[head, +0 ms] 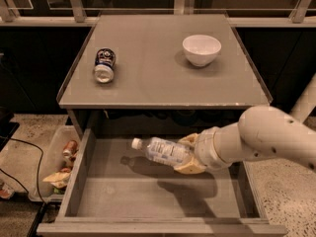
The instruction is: Pick blue plastic bottle from top drawer and place on counter
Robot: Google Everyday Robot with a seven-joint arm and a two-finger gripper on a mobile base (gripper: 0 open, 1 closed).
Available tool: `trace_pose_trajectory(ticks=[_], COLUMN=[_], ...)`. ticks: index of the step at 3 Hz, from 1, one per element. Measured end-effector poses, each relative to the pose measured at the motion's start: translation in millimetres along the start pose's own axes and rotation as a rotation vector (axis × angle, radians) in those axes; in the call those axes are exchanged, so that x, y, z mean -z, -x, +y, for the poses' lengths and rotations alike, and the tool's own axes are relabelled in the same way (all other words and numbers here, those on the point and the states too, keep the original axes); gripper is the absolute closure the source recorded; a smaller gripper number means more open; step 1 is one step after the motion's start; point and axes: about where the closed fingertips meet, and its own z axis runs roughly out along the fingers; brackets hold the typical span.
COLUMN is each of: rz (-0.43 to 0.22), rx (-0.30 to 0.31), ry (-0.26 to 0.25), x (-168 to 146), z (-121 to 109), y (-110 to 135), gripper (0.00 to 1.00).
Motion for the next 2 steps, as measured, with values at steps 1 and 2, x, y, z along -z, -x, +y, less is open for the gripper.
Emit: trace_pose_trajectory(ticks=[1,2], rz=[-0.033,-0.06], rx=[0.058,0.09], ry=[-0.043,-0.12], x=[57.1,122.4], z=[-22.3,-54.0], y=[30.5,58.4], gripper=[1.0,1.0])
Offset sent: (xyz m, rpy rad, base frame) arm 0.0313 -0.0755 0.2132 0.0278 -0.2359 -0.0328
